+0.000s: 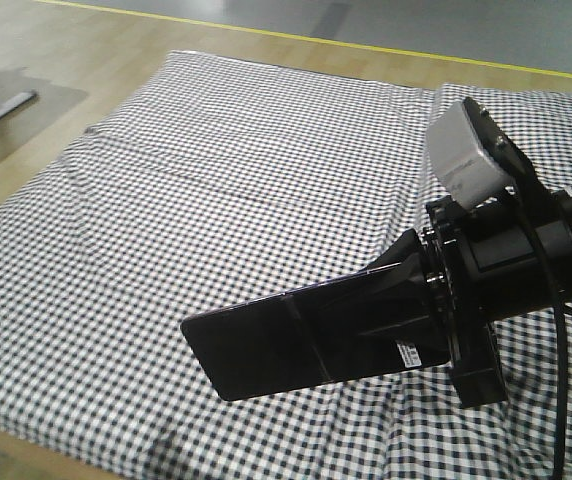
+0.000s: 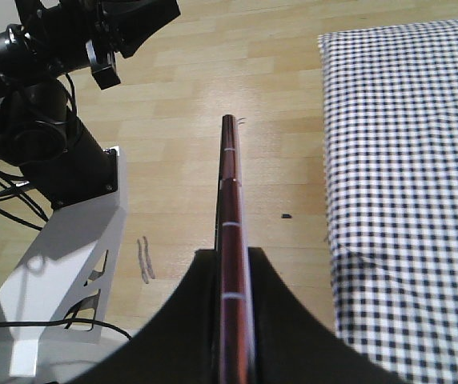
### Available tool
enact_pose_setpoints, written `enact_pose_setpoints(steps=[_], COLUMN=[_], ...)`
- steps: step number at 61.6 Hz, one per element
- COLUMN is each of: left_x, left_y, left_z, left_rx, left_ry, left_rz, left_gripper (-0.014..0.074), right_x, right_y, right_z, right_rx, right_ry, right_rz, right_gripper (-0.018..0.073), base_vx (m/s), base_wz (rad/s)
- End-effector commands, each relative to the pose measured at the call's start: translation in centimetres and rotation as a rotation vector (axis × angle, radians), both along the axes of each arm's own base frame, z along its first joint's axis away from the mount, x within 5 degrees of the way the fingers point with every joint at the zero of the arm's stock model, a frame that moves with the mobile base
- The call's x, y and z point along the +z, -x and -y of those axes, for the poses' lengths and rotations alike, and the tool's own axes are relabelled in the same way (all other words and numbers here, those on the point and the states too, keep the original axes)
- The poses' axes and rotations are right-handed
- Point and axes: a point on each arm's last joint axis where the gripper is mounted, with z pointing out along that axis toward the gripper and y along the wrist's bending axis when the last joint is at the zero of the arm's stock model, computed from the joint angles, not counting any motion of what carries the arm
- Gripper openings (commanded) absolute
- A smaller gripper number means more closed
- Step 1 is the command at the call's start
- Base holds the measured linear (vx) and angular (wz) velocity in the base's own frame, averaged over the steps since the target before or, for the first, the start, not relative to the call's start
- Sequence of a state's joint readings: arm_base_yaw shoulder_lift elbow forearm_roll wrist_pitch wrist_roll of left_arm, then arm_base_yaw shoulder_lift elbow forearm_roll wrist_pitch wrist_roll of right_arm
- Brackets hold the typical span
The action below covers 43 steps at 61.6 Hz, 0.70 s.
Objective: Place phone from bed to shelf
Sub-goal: 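Hold the phone in the right gripper while the base turns away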
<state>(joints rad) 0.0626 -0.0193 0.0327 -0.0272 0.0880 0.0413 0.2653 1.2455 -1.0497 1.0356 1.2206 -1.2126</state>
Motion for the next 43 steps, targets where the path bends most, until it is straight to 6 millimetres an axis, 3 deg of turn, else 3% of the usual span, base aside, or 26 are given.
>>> enact_pose_setpoints(steps=[1,43], left_x=[1.54,1.54], left_y=[0.20,0.20], left_z=[0.03,0.03], left_rx=[-0.005,-0.005], left_ry=[0.013,0.013], left_rz=[0.105,0.105], left_gripper=[0.0001,0.0001], right_x=[1.89,1.89], right_y=[1.16,1.16], right_z=[-0.23,-0.23], right_rx=[0.053,0.053], right_ry=[-0.090,-0.090], right_rz=[-0.004,-0.004], right_gripper=[-0.0002,-0.0002], base_vx=[-0.11,-0.09], base_wz=[0.41,0.35])
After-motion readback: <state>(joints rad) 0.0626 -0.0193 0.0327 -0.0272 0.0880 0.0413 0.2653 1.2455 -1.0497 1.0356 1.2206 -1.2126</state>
